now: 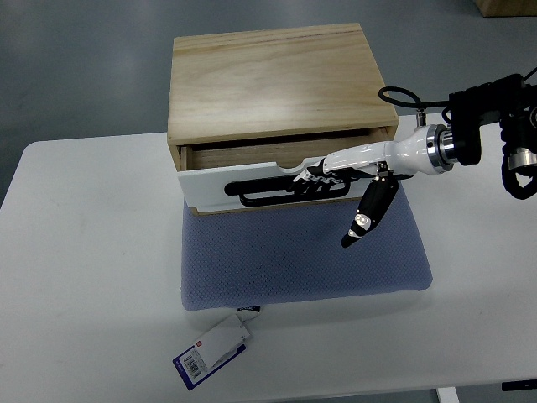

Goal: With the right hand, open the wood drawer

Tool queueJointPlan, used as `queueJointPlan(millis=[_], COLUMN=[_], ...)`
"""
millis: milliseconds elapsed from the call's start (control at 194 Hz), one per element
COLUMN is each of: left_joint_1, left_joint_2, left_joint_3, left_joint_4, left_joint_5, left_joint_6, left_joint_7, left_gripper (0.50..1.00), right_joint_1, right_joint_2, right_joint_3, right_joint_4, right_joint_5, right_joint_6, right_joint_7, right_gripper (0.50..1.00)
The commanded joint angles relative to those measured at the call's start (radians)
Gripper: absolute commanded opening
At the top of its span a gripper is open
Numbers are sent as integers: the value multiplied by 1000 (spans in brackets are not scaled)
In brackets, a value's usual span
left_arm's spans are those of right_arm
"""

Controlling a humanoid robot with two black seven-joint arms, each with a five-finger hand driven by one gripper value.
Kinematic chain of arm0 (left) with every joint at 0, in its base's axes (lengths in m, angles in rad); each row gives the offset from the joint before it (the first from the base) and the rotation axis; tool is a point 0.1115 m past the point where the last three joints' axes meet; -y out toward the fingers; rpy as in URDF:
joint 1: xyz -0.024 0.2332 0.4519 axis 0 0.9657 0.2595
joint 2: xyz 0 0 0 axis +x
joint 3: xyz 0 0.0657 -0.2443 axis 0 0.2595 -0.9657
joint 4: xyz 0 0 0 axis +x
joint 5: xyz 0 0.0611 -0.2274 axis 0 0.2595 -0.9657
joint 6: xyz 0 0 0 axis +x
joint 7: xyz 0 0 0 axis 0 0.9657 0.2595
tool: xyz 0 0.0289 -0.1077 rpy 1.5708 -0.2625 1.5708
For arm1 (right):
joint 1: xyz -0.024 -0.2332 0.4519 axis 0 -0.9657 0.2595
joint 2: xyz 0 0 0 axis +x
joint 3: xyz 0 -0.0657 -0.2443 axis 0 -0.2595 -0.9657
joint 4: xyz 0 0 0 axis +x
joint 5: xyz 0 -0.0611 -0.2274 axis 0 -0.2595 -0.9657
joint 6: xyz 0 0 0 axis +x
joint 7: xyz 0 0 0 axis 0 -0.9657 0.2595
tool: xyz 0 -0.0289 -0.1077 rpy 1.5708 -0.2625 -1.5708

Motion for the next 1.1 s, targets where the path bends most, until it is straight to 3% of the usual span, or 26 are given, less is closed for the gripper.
queueJointPlan(millis=[0,324,1096], left_joint_1=[0,0,0], left_joint_2=[0,0,0], left_joint_3=[0,0,0], left_joint_4=[0,0,0], left_joint_5=[0,0,0], left_joint_6=[0,0,0], left_joint_7=[1,1,-1], left_gripper=[1000,1000,1000], right_joint_1=[0,0,8], right_joint_2=[-7,-41,-113], right_joint_3=[-1,-1,2], right_joint_4=[7,28,50], right_joint_5=[14,95,212], right_joint_6=[0,0,0], right_joint_7=[-2,-57,-73], right_gripper=[938,938,938])
